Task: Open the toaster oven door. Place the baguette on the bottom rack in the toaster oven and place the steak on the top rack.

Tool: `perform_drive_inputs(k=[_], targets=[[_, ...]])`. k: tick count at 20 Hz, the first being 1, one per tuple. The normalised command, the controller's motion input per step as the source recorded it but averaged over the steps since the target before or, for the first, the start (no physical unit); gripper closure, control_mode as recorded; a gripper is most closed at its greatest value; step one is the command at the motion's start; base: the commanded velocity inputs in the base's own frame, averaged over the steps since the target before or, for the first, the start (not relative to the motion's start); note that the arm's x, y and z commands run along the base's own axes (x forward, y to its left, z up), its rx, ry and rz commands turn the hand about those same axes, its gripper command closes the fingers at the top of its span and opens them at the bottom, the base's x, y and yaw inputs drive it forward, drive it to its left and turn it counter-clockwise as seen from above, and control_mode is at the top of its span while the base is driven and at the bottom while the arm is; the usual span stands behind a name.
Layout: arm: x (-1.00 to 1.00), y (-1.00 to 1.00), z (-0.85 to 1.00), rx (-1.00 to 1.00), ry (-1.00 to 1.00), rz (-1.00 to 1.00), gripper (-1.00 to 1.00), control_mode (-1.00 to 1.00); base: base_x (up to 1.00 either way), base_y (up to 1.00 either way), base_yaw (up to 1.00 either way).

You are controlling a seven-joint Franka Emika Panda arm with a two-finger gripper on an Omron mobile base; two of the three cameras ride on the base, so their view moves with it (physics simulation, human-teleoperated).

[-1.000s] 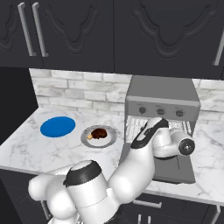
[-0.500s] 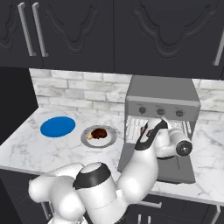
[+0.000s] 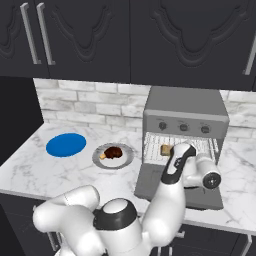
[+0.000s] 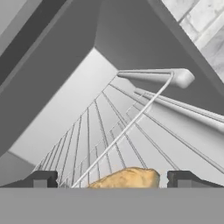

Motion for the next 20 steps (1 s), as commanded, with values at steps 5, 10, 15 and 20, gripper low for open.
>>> perform_drive_inputs(k=[5,10,15,20], targets=[[0.19,-0.01,-0.01,0.00,-0.01,0.01,-1.00,-1.00,0.00,0.00,0.00],[0.29,0.00,-0.04,0.00,0.00,0.00,-1.00,-1.00,0.00,0.00,0.00],[0.31,0.00,-0.09,0.00,0.00,0.00,-1.00,-1.00,0.00,0.00,0.00],[0.20,0.00,-0.18,-0.01,0.00,0.00,-1.00,-1.00,0.00,0.00,0.00]])
